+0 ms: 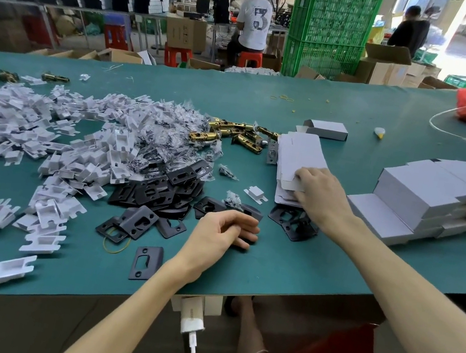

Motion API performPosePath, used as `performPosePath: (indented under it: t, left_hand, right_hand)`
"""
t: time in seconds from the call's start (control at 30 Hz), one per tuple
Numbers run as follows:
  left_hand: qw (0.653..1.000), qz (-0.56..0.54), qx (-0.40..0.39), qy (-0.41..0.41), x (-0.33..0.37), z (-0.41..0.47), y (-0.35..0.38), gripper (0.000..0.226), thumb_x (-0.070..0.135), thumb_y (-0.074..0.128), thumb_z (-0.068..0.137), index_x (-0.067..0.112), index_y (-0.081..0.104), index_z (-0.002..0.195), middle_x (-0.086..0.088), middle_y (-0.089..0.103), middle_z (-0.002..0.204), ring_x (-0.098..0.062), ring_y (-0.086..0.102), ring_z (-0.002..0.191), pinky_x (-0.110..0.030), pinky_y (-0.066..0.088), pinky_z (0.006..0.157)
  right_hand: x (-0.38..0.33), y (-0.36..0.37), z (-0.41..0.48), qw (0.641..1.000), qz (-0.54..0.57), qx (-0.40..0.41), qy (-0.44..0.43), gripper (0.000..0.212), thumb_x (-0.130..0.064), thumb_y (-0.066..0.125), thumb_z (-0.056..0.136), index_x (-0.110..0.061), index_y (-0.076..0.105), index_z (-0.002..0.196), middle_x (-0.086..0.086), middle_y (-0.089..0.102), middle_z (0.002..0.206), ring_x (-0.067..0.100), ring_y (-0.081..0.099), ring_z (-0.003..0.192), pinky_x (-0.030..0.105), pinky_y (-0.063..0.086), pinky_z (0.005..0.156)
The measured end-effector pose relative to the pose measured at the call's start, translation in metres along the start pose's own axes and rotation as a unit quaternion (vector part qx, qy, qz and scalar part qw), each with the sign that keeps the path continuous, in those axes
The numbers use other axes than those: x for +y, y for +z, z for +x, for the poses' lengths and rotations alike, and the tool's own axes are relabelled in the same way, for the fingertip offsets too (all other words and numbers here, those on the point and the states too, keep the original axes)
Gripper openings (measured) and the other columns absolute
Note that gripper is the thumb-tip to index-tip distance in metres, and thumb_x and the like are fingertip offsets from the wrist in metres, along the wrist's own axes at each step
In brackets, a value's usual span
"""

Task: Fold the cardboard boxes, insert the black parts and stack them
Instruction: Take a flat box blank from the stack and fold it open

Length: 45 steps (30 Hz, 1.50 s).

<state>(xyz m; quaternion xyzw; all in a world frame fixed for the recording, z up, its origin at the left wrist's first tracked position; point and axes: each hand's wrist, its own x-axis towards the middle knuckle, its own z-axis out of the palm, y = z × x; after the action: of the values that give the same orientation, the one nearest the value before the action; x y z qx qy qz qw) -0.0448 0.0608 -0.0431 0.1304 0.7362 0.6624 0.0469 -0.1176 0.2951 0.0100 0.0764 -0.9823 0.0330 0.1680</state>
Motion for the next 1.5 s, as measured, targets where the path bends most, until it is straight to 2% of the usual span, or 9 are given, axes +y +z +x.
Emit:
performPosePath:
  t: [0.23, 0.37, 0.53, 0.7, 0.93, 1.0, 1.1, 1.27, 1.5]
  left_hand:
    - [1.0, -0.003, 0.012, -0.001, 0.003, -0.002, 0.0, 0.034, -0.014, 0.039, 0.103, -0.007, 0.071, 0.114, -0.019, 0.077, 0.103, -0.021, 0.076, 0.089, -0.027, 0.06, 0.077]
    - [0.999, -0.04, 0.013, -0.006, 0.004, -0.003, -0.002, 0.03, -0.01, 0.042, 0.106, -0.004, 0.071, 0.114, -0.018, 0.078, 0.104, -0.024, 0.076, 0.091, -0.027, 0.06, 0.075]
    - [0.978, -0.203, 0.027, -0.027, 0.01, 0.0, -0.008, 0.046, 0.037, 0.046, 0.107, 0.001, 0.06, 0.132, -0.015, 0.073, 0.125, -0.035, 0.073, 0.111, -0.037, 0.063, 0.085]
    - [0.92, -0.38, 0.034, -0.09, 0.015, 0.003, -0.026, 0.097, 0.077, 0.039, 0.089, -0.002, 0.051, 0.144, -0.023, 0.061, 0.142, -0.038, 0.059, 0.133, -0.052, 0.051, 0.105]
    - [0.88, -0.461, 0.055, -0.098, 0.016, 0.007, -0.041, 0.062, 0.051, 0.046, 0.105, 0.002, 0.053, 0.143, -0.022, 0.065, 0.137, -0.036, 0.066, 0.123, -0.052, 0.053, 0.102]
    - [0.872, -0.474, 0.083, -0.089, 0.015, 0.012, -0.046, 0.05, 0.04, 0.042, 0.108, 0.005, 0.056, 0.141, -0.018, 0.069, 0.134, -0.032, 0.071, 0.117, -0.051, 0.055, 0.097]
    - [0.871, -0.475, 0.104, -0.071, 0.019, 0.019, -0.049, 0.044, 0.032, 0.042, 0.109, 0.005, 0.056, 0.14, -0.015, 0.068, 0.135, -0.028, 0.071, 0.116, -0.048, 0.054, 0.095]
    - [0.895, -0.442, 0.042, -0.049, 0.018, 0.019, -0.035, 0.046, 0.031, 0.04, 0.11, 0.006, 0.053, 0.147, -0.014, 0.06, 0.147, -0.029, 0.058, 0.135, -0.049, 0.046, 0.111]
    - [0.912, -0.403, -0.022, -0.073, 0.02, 0.014, -0.022, 0.035, 0.027, 0.051, 0.109, 0.01, 0.071, 0.132, -0.015, 0.064, 0.142, -0.028, 0.064, 0.129, -0.043, 0.058, 0.095]
  right_hand:
    - [-0.015, -0.003, -0.024, 0.999, 0.004, 0.033, 0.004, 0.018, -0.004, 0.045, 0.1, -0.005, 0.061, 0.109, 0.011, 0.067, 0.114, 0.033, 0.052, 0.115, 0.037, 0.044, 0.088]
    - [-0.028, -0.004, -0.039, 0.981, 0.123, 0.152, -0.001, 0.037, 0.006, 0.051, 0.098, -0.002, 0.06, 0.132, 0.015, 0.063, 0.137, 0.034, 0.055, 0.127, 0.044, 0.049, 0.098]
    - [-0.067, -0.01, -0.065, 0.925, 0.283, 0.237, -0.086, 0.045, 0.008, 0.056, 0.095, -0.006, 0.061, 0.137, 0.009, 0.067, 0.132, 0.027, 0.063, 0.12, 0.043, 0.055, 0.094]
    - [-0.103, 0.002, -0.086, 0.9, 0.371, 0.189, -0.131, 0.05, 0.018, 0.06, 0.09, -0.007, 0.066, 0.133, 0.004, 0.064, 0.138, 0.019, 0.057, 0.131, 0.039, 0.048, 0.108]
    - [-0.107, 0.014, -0.089, 0.895, 0.434, 0.048, -0.09, 0.054, -0.006, 0.067, 0.094, -0.025, 0.056, 0.144, -0.012, 0.027, 0.163, 0.008, 0.019, 0.15, 0.023, 0.018, 0.12]
    - [-0.106, 0.013, -0.086, 0.857, 0.512, -0.025, -0.04, 0.081, -0.033, 0.08, 0.086, -0.038, 0.036, 0.154, -0.017, 0.012, 0.166, 0.005, 0.019, 0.15, 0.026, 0.025, 0.119]
    - [-0.105, 0.012, -0.082, 0.752, 0.653, -0.068, 0.054, 0.11, -0.037, 0.085, 0.068, -0.028, 0.024, 0.159, -0.005, 0.026, 0.158, 0.011, 0.057, 0.128, 0.027, 0.052, 0.101]
    - [-0.091, 0.015, -0.076, 0.587, 0.788, -0.096, 0.16, 0.039, -0.019, 0.063, 0.1, -0.003, 0.054, 0.134, 0.019, 0.071, 0.113, 0.031, 0.072, 0.09, 0.034, 0.061, 0.076]
    - [-0.093, 0.019, -0.078, 0.642, 0.748, -0.1, 0.136, 0.037, 0.011, 0.049, 0.093, -0.008, 0.066, 0.119, 0.01, 0.077, 0.107, 0.018, 0.07, 0.094, 0.037, 0.057, 0.087]
